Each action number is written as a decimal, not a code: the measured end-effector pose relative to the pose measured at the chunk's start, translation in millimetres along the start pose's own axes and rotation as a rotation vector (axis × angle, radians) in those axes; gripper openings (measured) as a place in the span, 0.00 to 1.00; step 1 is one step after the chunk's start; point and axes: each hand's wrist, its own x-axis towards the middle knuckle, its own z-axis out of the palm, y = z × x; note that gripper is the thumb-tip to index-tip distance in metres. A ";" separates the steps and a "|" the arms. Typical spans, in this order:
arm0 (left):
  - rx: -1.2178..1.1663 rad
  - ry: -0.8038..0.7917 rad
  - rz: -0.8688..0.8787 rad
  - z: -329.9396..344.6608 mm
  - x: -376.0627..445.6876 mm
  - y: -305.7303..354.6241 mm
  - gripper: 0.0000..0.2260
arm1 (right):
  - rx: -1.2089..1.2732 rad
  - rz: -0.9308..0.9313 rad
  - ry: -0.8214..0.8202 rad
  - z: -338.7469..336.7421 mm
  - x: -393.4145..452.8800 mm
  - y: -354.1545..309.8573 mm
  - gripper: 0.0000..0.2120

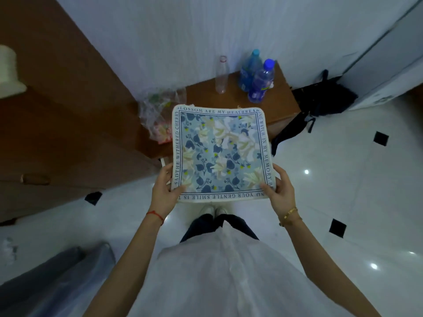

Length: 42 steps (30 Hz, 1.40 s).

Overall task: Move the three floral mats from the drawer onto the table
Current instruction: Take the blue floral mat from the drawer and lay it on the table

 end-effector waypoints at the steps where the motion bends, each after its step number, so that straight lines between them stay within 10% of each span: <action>1: 0.010 -0.037 0.024 1.7 2.3 8.6 0.29 | 0.016 -0.009 0.037 -3.9 -7.0 -1.7 0.27; 15: 0.251 -0.659 0.162 121.2 32.8 87.0 0.30 | 0.259 0.014 0.648 -85.1 -117.1 18.3 0.27; 42: 0.523 -1.421 0.364 702.7 -171.6 123.2 0.31 | 0.499 0.073 1.461 -467.0 -290.5 138.5 0.28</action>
